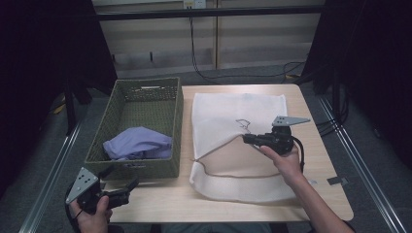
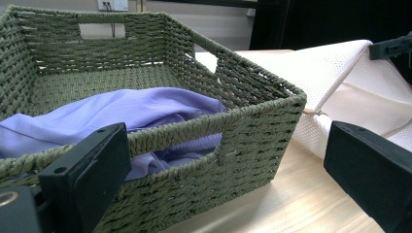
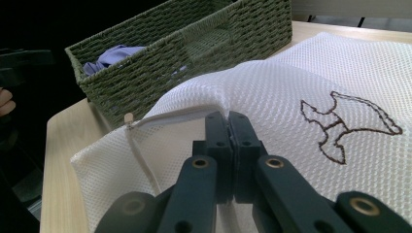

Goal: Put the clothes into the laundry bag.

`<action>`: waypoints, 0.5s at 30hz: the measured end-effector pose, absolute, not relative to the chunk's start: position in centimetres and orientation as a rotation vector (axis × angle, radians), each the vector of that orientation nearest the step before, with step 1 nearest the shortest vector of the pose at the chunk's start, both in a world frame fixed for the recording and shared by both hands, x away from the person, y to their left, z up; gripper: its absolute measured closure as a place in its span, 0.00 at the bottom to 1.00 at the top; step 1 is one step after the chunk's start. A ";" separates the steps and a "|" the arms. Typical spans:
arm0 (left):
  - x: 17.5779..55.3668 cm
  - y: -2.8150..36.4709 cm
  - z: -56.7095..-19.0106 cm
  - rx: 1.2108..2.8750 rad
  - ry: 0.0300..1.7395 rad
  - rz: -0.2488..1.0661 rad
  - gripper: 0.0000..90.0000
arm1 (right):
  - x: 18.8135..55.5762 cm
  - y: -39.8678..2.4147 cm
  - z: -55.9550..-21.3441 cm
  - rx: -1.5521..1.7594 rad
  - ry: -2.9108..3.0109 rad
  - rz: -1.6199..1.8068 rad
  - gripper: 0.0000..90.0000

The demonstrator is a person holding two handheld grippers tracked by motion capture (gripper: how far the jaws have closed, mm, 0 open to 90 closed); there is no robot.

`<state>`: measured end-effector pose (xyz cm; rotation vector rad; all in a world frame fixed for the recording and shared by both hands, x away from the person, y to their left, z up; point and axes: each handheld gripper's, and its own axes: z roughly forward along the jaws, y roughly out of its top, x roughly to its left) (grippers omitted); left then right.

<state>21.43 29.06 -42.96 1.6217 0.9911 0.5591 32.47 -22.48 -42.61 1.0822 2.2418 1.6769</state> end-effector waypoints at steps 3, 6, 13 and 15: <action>21.4 29.0 -43.0 1.623 0.995 0.563 0.03 | 32.6 -22.5 -42.2 1.077 2.236 1.680 0.99; 21.5 29.0 -43.0 1.624 1.002 0.571 0.03 | 32.7 -22.6 -42.1 1.080 2.231 1.690 0.99; 21.4 28.9 -43.0 1.624 0.996 0.569 0.03 | 33.1 -22.6 -41.4 1.079 2.208 1.716 0.99; 21.4 28.9 -43.0 1.627 0.997 0.568 0.03 | 33.3 -22.6 -41.0 1.082 2.199 1.712 0.99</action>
